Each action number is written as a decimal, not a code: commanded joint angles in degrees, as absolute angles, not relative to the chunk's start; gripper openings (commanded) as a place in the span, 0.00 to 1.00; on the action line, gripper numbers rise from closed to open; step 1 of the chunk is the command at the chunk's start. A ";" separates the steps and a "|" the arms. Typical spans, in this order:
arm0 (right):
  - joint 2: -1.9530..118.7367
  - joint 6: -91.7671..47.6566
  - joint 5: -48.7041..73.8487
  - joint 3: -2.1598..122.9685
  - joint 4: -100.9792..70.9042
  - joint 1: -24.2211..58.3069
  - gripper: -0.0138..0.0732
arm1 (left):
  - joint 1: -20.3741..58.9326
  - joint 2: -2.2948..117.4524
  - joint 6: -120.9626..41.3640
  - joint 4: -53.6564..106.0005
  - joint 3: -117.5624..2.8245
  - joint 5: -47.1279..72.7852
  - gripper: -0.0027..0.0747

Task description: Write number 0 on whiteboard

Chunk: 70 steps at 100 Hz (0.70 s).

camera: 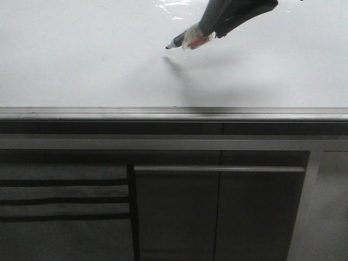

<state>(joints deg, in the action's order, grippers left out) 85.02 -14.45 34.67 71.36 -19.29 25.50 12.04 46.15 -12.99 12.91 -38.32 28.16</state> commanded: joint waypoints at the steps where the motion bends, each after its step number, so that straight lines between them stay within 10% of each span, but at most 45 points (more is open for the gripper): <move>1: 84.50 -14.31 32.36 74.89 -19.66 25.24 0.08 | 11.84 46.28 -12.44 13.99 -39.85 24.25 0.44; 70: 87.31 -14.07 39.85 81.73 -17.09 23.39 0.08 | 11.84 46.28 -12.54 13.99 -39.85 24.48 0.44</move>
<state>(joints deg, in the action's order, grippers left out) 89.73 -14.32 44.99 79.73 -17.33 23.44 12.04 46.37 -12.99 12.91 -38.32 28.16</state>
